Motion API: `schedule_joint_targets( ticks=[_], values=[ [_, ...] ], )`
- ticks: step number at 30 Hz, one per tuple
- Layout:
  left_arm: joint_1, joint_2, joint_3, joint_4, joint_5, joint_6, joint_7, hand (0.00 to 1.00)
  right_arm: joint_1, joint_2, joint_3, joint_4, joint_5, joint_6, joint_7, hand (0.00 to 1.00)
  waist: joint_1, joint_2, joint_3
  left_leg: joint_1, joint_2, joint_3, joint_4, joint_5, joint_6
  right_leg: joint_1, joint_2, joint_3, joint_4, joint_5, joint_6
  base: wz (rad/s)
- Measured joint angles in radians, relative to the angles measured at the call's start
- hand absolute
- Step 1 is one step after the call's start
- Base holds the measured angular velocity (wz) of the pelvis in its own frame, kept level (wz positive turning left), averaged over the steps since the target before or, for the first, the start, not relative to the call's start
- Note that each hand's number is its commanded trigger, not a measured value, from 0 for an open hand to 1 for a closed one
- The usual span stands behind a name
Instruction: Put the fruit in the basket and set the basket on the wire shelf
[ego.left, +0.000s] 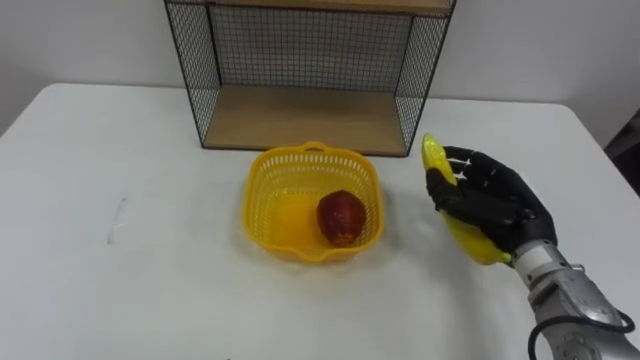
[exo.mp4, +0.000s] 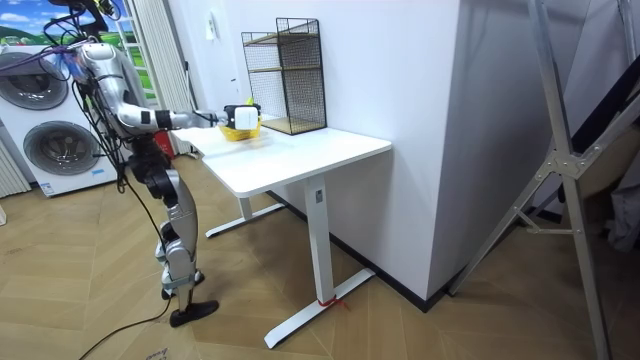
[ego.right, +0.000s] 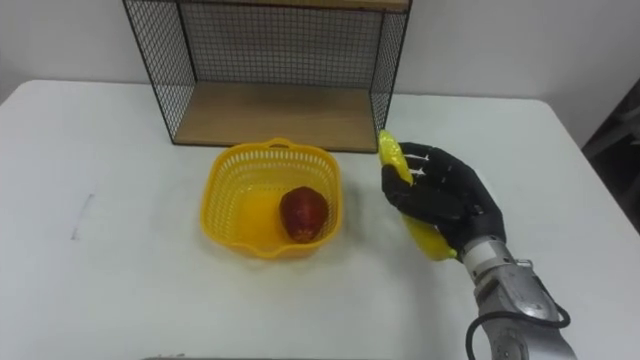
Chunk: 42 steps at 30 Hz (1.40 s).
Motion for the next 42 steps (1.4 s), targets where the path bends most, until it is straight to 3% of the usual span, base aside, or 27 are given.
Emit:
schedule_joint_targets(
  ticks=[4, 8, 13, 16, 21, 31, 42],
  values=[
    [-0.018, 0.003, -0.002, 0.009, 0.000, 0.000, -0.002, 0.00, -0.001, 0.000, 0.002, -0.001, 0.000, 0.000, 0.001, 1.00, 0.013, -0.018, 0.0099, 0.001, 0.004, 0.000, 0.000, 0.000, 0.000, 0.002, -0.002, 0.000, 0.001, 0.000, 0.000, 0.00],
    [-0.023, 0.005, -0.013, 0.009, 0.002, 0.000, -0.005, 0.00, -0.014, -0.001, 0.007, -0.020, -0.006, 0.000, 0.001, 1.00, 0.015, -0.030, 0.0105, -0.004, 0.004, 0.000, -0.001, 0.000, 0.001, -0.002, -0.003, -0.002, 0.002, 0.000, 0.001, 0.00],
    [-0.024, 0.009, -0.023, 0.010, 0.002, -0.001, -0.003, 0.00, -0.064, -0.006, 0.026, -0.090, -0.012, -0.002, -0.001, 1.00, 0.016, -0.018, 0.0156, -0.008, 0.001, -0.003, -0.002, 0.000, 0.001, -0.007, 0.000, -0.002, 0.000, 0.002, 0.001, 0.00],
    [-0.039, 0.009, -0.023, 0.009, 0.002, -0.001, 0.000, 0.00, -0.095, -0.029, 0.049, -0.102, -0.037, -0.002, -0.002, 1.00, 0.019, -0.011, 0.0145, -0.021, 0.000, -0.009, 0.000, 0.000, 0.000, -0.021, 0.000, -0.003, 0.000, 0.002, 0.000, 0.00],
    [-0.052, 0.008, -0.022, 0.012, 0.002, 0.001, 0.000, 0.00, -0.108, -0.029, 0.079, -0.178, -0.106, -0.002, -0.010, 1.00, 0.047, 0.005, 0.0107, -0.020, 0.000, -0.010, -0.001, 0.001, 0.000, -0.024, 0.001, -0.002, -0.001, 0.002, 0.000, 0.00],
    [-0.061, 0.007, -0.038, 0.027, 0.002, 0.001, -0.005, 0.00, -0.161, -0.028, 0.110, -0.206, -0.127, -0.002, 0.024, 1.00, 0.067, -0.021, 0.0107, -0.023, 0.000, -0.025, -0.001, 0.001, 0.000, -0.016, -0.003, -0.013, -0.002, 0.002, 0.000, 0.04],
    [-0.070, 0.016, -0.055, 0.027, 0.002, 0.001, -0.005, 0.00, -0.161, -0.029, 0.144, -0.206, -0.236, -0.001, 0.033, 1.00, 0.071, -0.017, 0.0139, -0.041, 0.000, -0.029, 0.014, 0.001, 0.000, -0.019, -0.002, -0.032, 0.002, 0.002, 0.000, 0.04]
  ],
)
